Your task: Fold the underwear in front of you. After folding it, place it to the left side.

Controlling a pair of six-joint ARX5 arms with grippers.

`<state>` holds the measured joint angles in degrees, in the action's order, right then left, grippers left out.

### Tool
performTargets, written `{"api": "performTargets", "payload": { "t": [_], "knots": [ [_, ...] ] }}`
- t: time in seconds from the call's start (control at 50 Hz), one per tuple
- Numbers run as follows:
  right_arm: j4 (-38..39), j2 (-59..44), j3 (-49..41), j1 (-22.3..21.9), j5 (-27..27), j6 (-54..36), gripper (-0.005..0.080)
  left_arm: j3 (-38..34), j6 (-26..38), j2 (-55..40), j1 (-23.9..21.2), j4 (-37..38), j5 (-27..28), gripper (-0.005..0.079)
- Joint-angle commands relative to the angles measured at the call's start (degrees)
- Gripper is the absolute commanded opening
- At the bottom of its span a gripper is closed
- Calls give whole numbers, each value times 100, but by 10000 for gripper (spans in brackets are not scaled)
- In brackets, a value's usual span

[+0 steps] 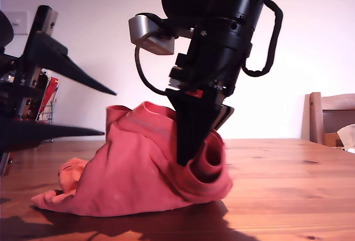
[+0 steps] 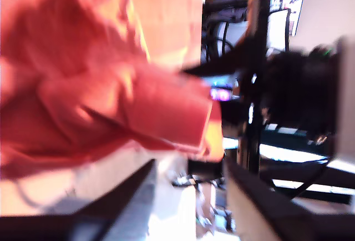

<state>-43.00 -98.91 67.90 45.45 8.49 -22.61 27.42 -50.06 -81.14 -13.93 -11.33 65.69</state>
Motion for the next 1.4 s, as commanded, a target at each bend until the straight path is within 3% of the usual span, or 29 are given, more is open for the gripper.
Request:
{"api": "performTargets", "payload": {
  "t": [0.0, 0.18, 0.38, 0.62, 0.7, 1.1, 1.38],
  "knots": [
    [-98, -129, -101, 22, 15, -42, -12, 11, 212, 26, 190, -103, -153, 204],
    [-297, -129, -101, 24, 50, -61, -12, 46, 752, 24, 328, -109, -999, 125],
    [-518, -17, -101, 28, 317, -103, -12, 46, 1167, 15, -177, -221, -2070, -21],
    [-789, 249, -101, 28, 619, -103, -12, 94, 2518, -11, -549, -756, -2693, -24],
    [-866, 286, -101, 28, 645, -101, -12, 94, 2868, -136, -614, -756, -2715, -24],
    [-1257, 433, -101, 50, 1005, -94, -12, 225, 3106, -1008, -986, -1093, -2439, -24],
    [-1517, 474, -101, 55, 1095, -98, -12, 223, 3602, -1121, -1451, -173, -2361, -24]
  ]
}}
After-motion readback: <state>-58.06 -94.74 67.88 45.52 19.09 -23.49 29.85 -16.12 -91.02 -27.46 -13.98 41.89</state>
